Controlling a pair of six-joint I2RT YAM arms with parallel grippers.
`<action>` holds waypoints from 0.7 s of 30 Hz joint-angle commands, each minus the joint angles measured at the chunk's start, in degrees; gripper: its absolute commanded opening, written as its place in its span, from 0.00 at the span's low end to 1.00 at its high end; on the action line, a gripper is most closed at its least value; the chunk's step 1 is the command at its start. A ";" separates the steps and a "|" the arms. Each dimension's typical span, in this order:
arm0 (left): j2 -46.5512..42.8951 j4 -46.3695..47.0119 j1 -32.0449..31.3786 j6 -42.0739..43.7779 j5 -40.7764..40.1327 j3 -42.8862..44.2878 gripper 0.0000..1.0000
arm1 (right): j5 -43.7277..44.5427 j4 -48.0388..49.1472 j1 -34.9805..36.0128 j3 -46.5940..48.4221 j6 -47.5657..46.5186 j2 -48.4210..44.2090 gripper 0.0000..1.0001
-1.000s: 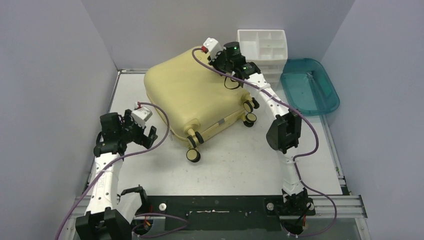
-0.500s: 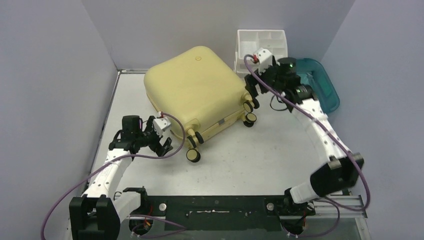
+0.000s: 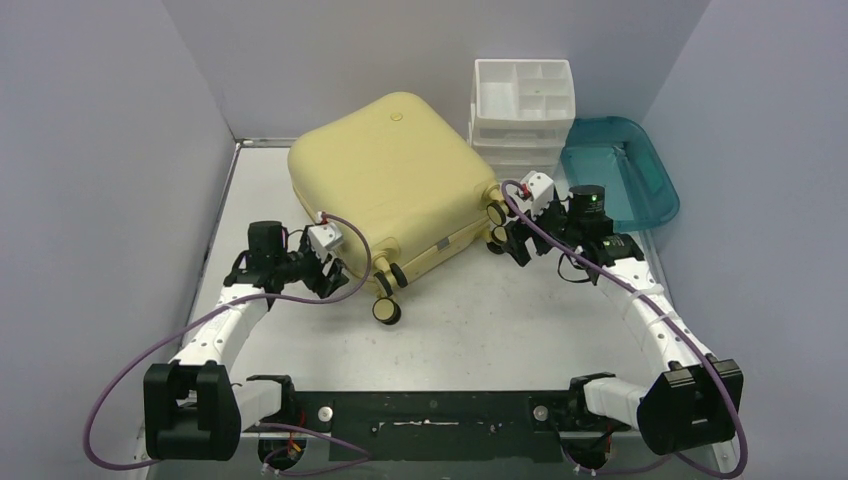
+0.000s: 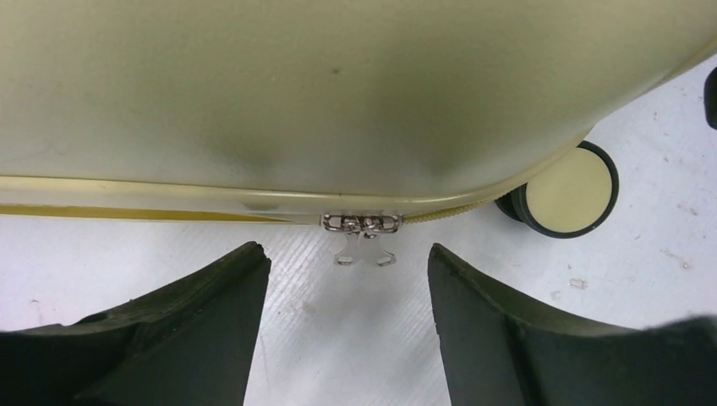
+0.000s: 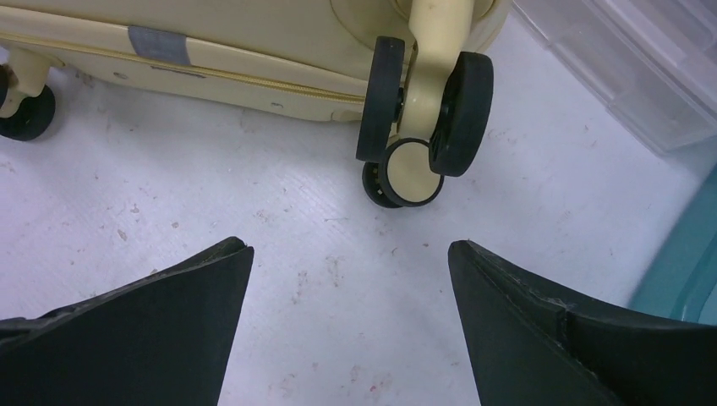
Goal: Open, take out, and arrange the luggage
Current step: Adjust the luggage at the center of the board.
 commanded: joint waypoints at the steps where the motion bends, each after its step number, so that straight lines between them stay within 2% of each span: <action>1: 0.69 5.14 -0.57 -2.00 2.30 2.48 0.64 | -4.24 4.07 -0.35 0.92 -0.38 -0.10 0.89; 6: 1.48 3.93 -1.65 -1.94 3.60 2.88 0.43 | -5.98 5.03 -0.40 0.45 0.95 1.53 0.89; 8: 1.33 3.54 -2.37 -1.72 3.15 2.59 0.28 | -5.65 6.54 -0.33 0.24 2.46 1.98 0.89; 13: 0.76 3.59 -4.18 -2.42 0.93 1.65 0.00 | -2.19 9.23 0.96 2.17 5.68 5.07 0.89; 21: -4.09 -0.28 -7.70 -2.51 0.97 0.75 0.00 | 3.57 10.84 2.95 10.76 8.16 14.80 0.90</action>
